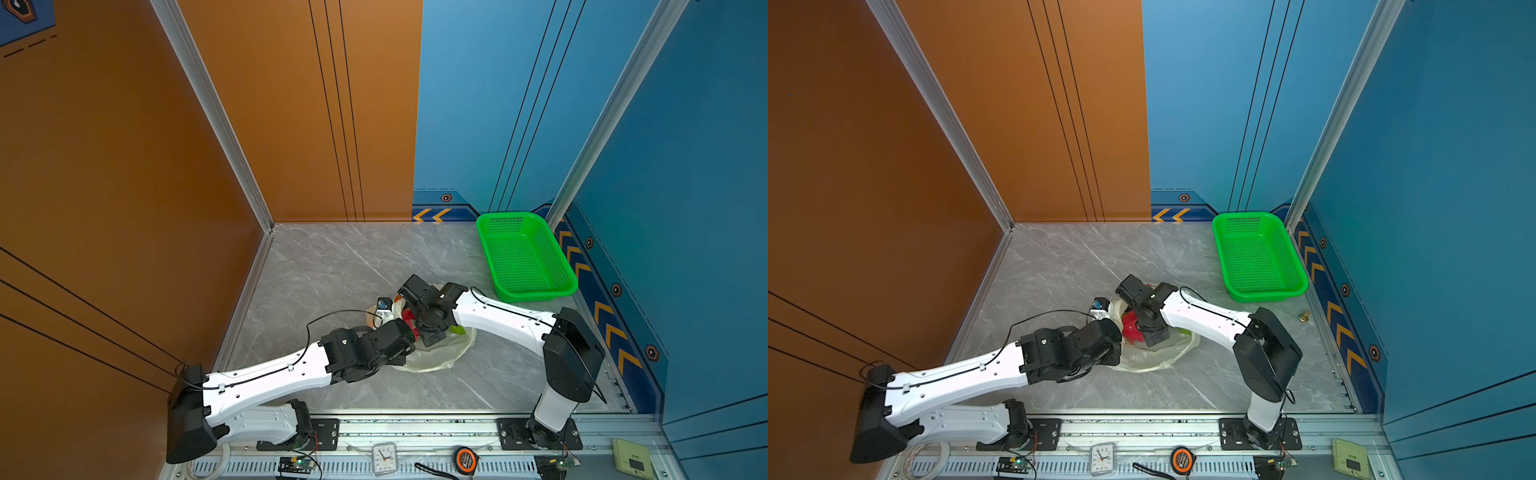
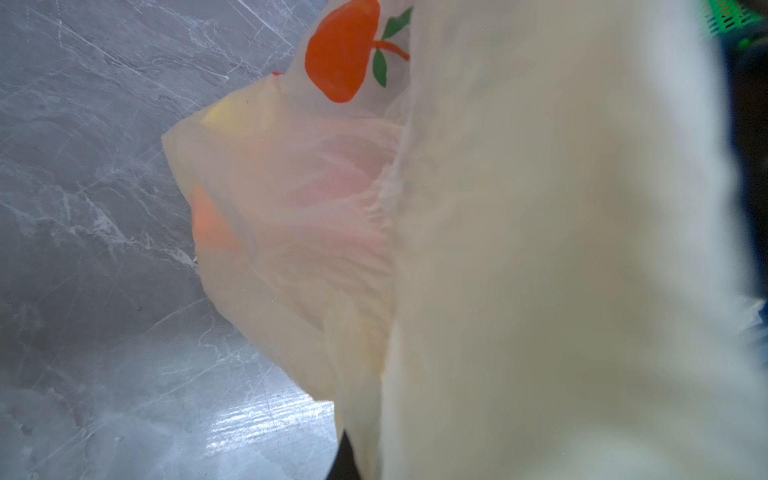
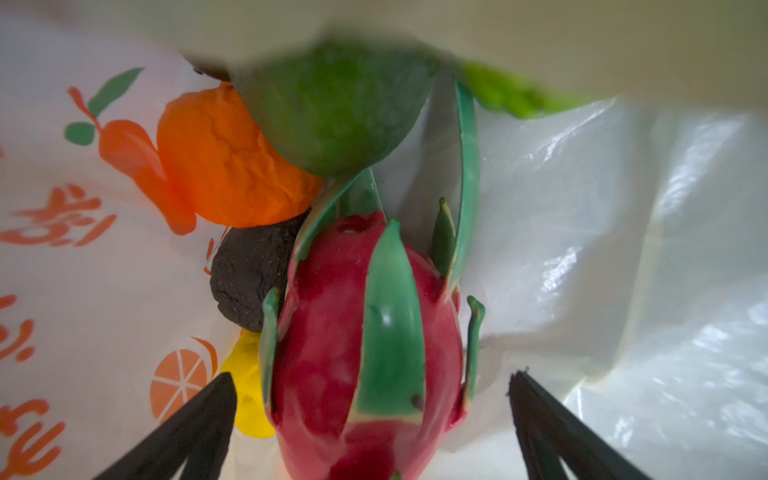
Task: Untie the knot of the plastic bag and take out the fruit
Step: 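Push the right gripper deeper into the bag around the dragon fruit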
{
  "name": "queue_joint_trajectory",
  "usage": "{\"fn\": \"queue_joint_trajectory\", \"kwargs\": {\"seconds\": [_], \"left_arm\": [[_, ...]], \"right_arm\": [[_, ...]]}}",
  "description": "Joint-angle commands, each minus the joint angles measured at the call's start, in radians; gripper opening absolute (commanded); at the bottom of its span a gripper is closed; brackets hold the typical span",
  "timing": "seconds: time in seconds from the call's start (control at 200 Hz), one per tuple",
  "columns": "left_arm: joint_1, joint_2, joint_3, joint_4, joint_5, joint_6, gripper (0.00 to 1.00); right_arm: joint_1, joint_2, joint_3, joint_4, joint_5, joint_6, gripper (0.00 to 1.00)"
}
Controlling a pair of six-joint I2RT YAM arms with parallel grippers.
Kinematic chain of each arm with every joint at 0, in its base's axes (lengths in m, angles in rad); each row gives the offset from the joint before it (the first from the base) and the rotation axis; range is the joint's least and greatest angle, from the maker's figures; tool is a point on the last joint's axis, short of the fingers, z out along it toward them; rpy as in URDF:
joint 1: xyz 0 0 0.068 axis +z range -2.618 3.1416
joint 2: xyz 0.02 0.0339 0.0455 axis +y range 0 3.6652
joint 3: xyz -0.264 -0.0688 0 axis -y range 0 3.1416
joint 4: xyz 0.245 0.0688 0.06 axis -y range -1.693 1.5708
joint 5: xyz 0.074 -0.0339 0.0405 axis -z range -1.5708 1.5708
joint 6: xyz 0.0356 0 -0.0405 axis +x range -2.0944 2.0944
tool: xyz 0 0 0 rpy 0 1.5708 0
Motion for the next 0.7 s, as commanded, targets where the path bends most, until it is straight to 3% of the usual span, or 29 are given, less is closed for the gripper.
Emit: {"fn": "queue_joint_trajectory", "kwargs": {"seconds": [0.0, 0.28, 0.696], "left_arm": [[0.013, -0.023, -0.017, -0.005, 0.015, 0.016, 0.00], [0.021, -0.036, -0.021, -0.005, 0.021, 0.021, 0.00], [0.024, -0.063, -0.044, -0.005, 0.012, 0.010, 0.00]], "right_arm": [[0.005, 0.029, 0.015, 0.012, -0.003, 0.037, 1.00], [-0.010, 0.086, 0.025, 0.036, -0.009, 0.016, 1.00], [-0.111, -0.149, -0.044, -0.152, 0.168, -0.143, 1.00]]}}
